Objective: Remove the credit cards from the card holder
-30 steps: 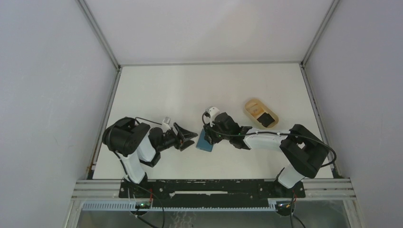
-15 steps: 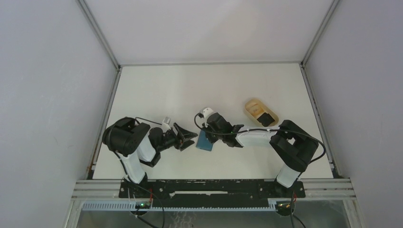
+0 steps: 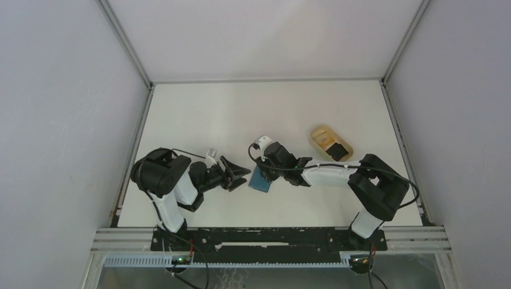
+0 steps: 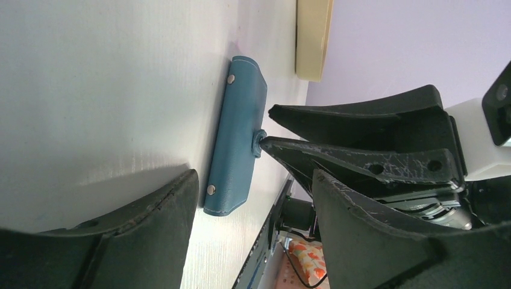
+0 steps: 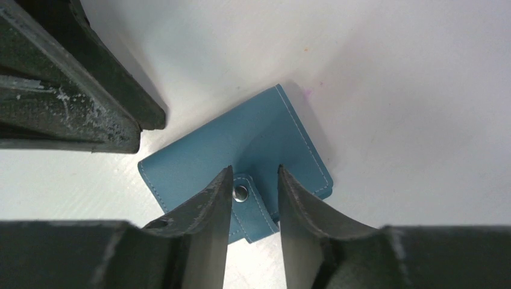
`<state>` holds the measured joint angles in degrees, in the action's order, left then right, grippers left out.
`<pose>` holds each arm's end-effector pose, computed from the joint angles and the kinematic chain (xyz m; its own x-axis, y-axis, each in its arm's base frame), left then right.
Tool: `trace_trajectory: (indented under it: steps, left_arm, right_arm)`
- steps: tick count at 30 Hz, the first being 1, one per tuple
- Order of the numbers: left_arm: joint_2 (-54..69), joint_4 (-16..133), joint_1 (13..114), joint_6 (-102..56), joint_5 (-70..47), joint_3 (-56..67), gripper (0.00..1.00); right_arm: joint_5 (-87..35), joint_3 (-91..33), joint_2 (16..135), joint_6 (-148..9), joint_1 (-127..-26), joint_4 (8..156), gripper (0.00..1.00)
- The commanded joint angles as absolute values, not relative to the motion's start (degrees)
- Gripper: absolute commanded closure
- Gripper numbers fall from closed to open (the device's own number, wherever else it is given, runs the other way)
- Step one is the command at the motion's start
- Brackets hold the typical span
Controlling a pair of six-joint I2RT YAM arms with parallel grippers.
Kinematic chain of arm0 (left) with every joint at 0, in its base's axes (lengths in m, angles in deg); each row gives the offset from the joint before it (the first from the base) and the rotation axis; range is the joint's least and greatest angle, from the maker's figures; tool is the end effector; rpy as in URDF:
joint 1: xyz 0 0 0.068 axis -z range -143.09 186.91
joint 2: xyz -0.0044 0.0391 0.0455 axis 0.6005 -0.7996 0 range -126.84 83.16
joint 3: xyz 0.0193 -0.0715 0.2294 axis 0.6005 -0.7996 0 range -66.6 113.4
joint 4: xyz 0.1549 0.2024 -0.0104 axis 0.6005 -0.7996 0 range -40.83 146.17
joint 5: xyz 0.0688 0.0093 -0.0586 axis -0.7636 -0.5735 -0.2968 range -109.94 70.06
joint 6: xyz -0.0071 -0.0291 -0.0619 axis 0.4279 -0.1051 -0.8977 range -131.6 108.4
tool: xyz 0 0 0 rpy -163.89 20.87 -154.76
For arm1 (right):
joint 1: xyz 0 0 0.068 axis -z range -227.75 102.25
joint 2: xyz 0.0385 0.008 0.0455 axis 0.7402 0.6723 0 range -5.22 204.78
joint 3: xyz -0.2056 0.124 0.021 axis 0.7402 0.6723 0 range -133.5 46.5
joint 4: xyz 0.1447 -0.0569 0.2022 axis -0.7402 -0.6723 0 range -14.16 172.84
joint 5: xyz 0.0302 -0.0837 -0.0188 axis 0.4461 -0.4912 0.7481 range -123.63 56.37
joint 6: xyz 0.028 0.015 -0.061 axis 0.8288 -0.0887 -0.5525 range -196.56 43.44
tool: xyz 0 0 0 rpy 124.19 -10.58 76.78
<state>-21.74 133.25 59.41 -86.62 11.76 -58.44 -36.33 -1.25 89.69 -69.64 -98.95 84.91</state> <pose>0.1968 -0.1131 0.0524 -0.8365 -0.5431 -0.0726 -0.0981 0.2786 -0.9554 0.2132 0.2611 0.1180 -0.5320 -0.4695 -0.7047 -0.6987 0.7135 0.0521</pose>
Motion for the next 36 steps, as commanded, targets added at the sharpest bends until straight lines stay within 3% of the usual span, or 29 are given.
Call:
trace_trajectory:
  steps: [1, 16, 22, 24, 28, 36]
  left_arm:
    - [-22.2, 135.0, 59.8, -85.5, 11.5, -58.9, 0.26]
    - [-22.3, 135.0, 59.8, -85.3, 11.4, -59.1, 0.26]
    - [-22.3, 135.1, 59.8, -85.3, 11.3, -59.3, 0.26]
    - [-22.3, 135.0, 59.8, -85.4, 11.3, -59.1, 0.27]
    - [-22.1, 134.9, 59.8, -85.3, 11.5, -58.9, 0.26]
    - [-22.3, 134.8, 59.8, -84.9, 11.8, -58.9, 0.27]
  right_arm:
    - [-36.7, -1.8, 85.5, -70.9, -99.3, 83.1, 0.56]
    - [-39.0, -1.8, 89.6, -70.6, -101.7, 80.7, 0.49]
    - [-38.9, -2.1, 91.9, -70.1, -101.8, 79.9, 0.51]
    - [-39.1, -2.1, 92.3, -70.2, -101.9, 79.5, 0.63]
    - [-40.6, -2.1, 92.7, -70.3, -102.4, 78.6, 0.99]
    - [-35.5, -1.5, 89.1, -68.7, -99.5, 82.1, 1.00]
